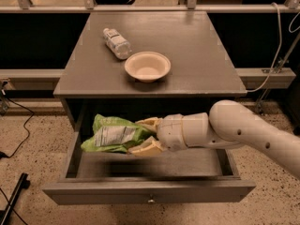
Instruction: Pick green rice chip bag from top drawer and place on counter
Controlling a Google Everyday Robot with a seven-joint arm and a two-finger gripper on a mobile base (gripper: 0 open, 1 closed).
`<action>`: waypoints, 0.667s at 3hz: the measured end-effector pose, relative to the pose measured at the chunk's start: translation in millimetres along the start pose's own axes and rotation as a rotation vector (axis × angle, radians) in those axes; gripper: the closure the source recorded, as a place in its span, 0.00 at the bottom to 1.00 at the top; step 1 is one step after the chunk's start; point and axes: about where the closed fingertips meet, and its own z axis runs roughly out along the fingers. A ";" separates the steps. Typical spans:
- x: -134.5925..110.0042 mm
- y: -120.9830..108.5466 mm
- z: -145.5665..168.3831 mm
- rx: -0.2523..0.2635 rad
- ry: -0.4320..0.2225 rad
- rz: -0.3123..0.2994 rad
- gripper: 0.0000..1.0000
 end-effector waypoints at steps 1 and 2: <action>0.0 0.0 0.0 0.000 0.000 0.000 1.00; -2.3 -6.0 -29.6 0.071 0.069 -0.022 1.00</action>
Offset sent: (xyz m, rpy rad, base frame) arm 0.0011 -0.0812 0.0479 -0.1810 -0.1240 -0.1971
